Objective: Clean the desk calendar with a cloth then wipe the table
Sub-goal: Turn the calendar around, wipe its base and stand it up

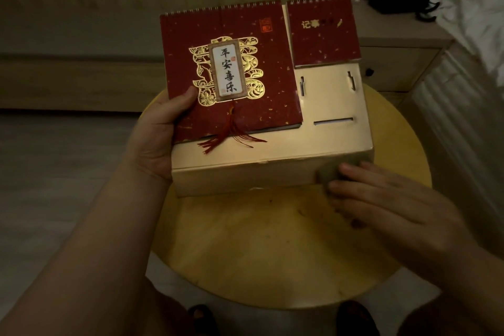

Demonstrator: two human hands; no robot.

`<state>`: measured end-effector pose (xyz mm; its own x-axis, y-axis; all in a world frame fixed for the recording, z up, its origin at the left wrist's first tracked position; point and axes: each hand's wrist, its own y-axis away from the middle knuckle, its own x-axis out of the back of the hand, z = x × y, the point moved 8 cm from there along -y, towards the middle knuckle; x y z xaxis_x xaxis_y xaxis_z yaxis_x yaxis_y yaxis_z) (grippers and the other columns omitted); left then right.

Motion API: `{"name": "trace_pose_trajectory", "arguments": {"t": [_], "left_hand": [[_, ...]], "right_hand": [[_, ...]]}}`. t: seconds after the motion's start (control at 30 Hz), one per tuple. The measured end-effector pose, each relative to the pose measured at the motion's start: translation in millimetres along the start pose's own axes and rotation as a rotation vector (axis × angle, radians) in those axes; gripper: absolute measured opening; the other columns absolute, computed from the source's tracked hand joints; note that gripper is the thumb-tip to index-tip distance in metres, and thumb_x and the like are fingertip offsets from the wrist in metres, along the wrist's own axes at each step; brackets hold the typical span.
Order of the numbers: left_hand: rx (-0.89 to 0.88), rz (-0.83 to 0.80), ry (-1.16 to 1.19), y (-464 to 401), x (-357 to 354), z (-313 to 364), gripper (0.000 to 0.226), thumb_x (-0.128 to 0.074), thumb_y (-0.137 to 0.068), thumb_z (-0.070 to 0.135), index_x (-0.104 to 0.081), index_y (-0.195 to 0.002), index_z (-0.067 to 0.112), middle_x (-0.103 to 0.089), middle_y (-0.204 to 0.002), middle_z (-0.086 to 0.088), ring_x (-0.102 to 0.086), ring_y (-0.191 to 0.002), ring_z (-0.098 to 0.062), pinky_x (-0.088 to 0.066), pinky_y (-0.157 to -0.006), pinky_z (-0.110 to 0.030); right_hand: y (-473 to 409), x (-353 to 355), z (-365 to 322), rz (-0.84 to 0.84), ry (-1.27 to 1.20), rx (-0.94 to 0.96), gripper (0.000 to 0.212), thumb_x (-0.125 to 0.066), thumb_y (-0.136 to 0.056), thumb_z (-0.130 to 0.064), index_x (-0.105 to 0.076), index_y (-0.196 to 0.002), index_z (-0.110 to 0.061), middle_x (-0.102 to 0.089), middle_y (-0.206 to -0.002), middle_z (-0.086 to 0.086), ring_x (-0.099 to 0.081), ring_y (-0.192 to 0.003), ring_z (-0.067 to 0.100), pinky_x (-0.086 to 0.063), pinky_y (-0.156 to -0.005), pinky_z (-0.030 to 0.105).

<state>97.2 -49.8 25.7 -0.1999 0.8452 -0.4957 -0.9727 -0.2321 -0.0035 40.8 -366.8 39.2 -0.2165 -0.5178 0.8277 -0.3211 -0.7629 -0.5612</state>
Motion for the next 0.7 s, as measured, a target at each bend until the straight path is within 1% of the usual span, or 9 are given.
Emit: {"name": "trace_pose_trajectory", "arguments": {"t": [0.03, 0.1, 0.2, 0.27, 0.33, 0.43, 0.53, 0.63, 0.7], "left_hand": [[0.002, 0.003, 0.001, -1, 0, 0, 0.032, -0.051, -0.101, 0.01, -0.067, -0.128, 0.01, -0.076, -0.12, -0.012, -0.073, -0.111, -0.029, -0.058, -0.099, -0.045], [0.009, -0.008, 0.01, -1, -3, -1, 0.034, -0.05, -0.1, 0.01, -0.067, -0.13, 0.01, -0.076, -0.121, -0.012, -0.073, -0.111, -0.029, -0.059, -0.096, -0.045], [0.008, -0.018, 0.027, 0, -8, -6, 0.031, -0.052, -0.098, 0.01, -0.078, -0.115, 0.013, -0.08, -0.113, -0.01, -0.077, -0.104, -0.026, -0.062, -0.082, -0.038], [0.012, -0.025, 0.028, 2, -12, -9, 0.032, -0.051, -0.1, 0.01, -0.081, -0.11, 0.015, -0.08, -0.111, -0.01, -0.078, -0.102, -0.025, -0.063, -0.079, -0.036], [0.021, -0.037, 0.01, 3, -16, -12, 0.032, -0.051, -0.101, 0.01, -0.075, -0.122, 0.013, -0.079, -0.116, -0.011, -0.076, -0.106, -0.027, -0.063, -0.082, -0.039], [0.026, -0.039, -0.031, 4, -22, -14, 0.04, -0.05, -0.101, 0.009, -0.058, -0.14, 0.005, -0.076, -0.12, -0.014, -0.074, -0.107, -0.028, -0.062, -0.088, -0.041], [0.028, -0.029, -0.052, 5, -26, -15, 0.046, -0.051, -0.1, 0.009, -0.053, -0.145, 0.001, -0.074, -0.123, -0.017, -0.073, -0.107, -0.029, -0.061, -0.091, -0.042], [0.05, -0.018, -0.066, 5, -22, -15, 0.048, -0.051, -0.1, 0.011, -0.051, -0.148, 0.002, -0.066, -0.136, -0.022, -0.069, -0.116, -0.033, -0.057, -0.099, -0.047], [0.061, -0.027, -0.058, 5, -20, -14, 0.049, -0.052, -0.099, 0.012, -0.051, -0.148, 0.003, -0.067, -0.135, -0.02, -0.069, -0.116, -0.032, -0.057, -0.098, -0.046]], "right_hand": [[7, 4, 10, -0.015, 0.014, -0.013, 0.026, -0.067, -0.101, -0.005, -0.072, -0.126, -0.004, -0.064, -0.143, 0.014, -0.056, -0.143, 0.029, -0.048, -0.116, 0.054], [14, 8, 20, -0.041, 0.015, -0.017, 0.025, -0.058, -0.108, -0.011, -0.069, -0.13, -0.005, -0.063, -0.145, 0.014, -0.054, -0.144, 0.03, -0.046, -0.118, 0.054], [7, 7, 10, -0.011, -0.006, 0.041, 0.023, -0.064, -0.104, -0.009, -0.072, -0.126, -0.004, -0.064, -0.142, 0.014, -0.056, -0.143, 0.029, -0.047, -0.118, 0.052], [-8, 1, -7, 0.027, -0.037, 0.079, 0.02, -0.065, -0.104, -0.009, -0.077, -0.119, -0.003, -0.067, -0.139, 0.013, -0.058, -0.141, 0.027, -0.049, -0.117, 0.05], [-28, -9, -25, 0.054, -0.08, 0.106, 0.021, -0.061, -0.108, -0.01, -0.079, -0.117, -0.004, -0.07, -0.136, 0.012, -0.06, -0.139, 0.026, -0.051, -0.115, 0.049], [-60, -30, -53, 0.099, -0.129, 0.117, 0.019, -0.064, -0.106, -0.008, -0.08, -0.115, -0.004, -0.074, -0.131, 0.013, -0.064, -0.134, 0.026, -0.054, -0.111, 0.047], [-89, -48, -77, 0.139, -0.185, 0.111, 0.018, -0.065, -0.106, -0.008, -0.081, -0.112, -0.004, -0.076, -0.127, 0.015, -0.068, -0.129, 0.028, -0.056, -0.108, 0.046], [-103, -57, -89, 0.144, -0.192, 0.123, 0.022, -0.06, -0.107, -0.009, -0.08, -0.114, -0.003, -0.075, -0.128, 0.016, -0.068, -0.128, 0.028, -0.055, -0.109, 0.045], [-102, -56, -88, 0.143, -0.169, 0.125, 0.022, -0.061, -0.107, -0.009, -0.08, -0.116, -0.004, -0.075, -0.129, 0.015, -0.068, -0.129, 0.027, -0.054, -0.11, 0.044]]}}
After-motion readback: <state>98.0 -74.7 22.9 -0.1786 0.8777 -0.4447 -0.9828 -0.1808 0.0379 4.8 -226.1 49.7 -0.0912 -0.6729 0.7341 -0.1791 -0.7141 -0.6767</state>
